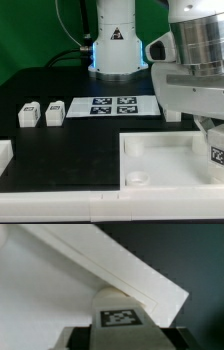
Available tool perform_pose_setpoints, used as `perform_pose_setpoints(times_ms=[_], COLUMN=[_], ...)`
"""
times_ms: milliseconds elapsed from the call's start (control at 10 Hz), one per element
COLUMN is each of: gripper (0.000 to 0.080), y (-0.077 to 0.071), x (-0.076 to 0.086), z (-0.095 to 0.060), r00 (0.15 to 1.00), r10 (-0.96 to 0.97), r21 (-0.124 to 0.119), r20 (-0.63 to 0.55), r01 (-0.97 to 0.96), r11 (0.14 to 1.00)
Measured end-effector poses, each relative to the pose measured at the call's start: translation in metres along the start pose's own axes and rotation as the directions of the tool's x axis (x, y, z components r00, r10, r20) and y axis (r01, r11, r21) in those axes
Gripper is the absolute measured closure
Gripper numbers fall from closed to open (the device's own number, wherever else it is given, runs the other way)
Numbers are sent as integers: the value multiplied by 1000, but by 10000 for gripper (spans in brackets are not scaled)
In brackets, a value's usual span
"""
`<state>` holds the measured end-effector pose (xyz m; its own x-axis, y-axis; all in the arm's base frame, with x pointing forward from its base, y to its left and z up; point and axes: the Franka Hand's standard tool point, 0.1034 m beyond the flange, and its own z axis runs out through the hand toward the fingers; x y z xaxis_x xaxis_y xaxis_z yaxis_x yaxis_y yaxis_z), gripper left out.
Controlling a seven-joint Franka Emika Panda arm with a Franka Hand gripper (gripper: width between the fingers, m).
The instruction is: Assemble one leg
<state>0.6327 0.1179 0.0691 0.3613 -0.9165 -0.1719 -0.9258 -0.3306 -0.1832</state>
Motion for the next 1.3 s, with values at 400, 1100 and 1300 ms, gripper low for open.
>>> perform_pose_setpoints(times_ms=[400,1100,1300], gripper=[423,151,151], y=[0,-4,-4], x=[-5,-8,-19], z=[2,-2,0], r00=[989,735,426], r10=[150,-677,-903], r21=[5,-42,-86], r20=[15,30,55], r01=[-150,678,903], r11=[989,734,421])
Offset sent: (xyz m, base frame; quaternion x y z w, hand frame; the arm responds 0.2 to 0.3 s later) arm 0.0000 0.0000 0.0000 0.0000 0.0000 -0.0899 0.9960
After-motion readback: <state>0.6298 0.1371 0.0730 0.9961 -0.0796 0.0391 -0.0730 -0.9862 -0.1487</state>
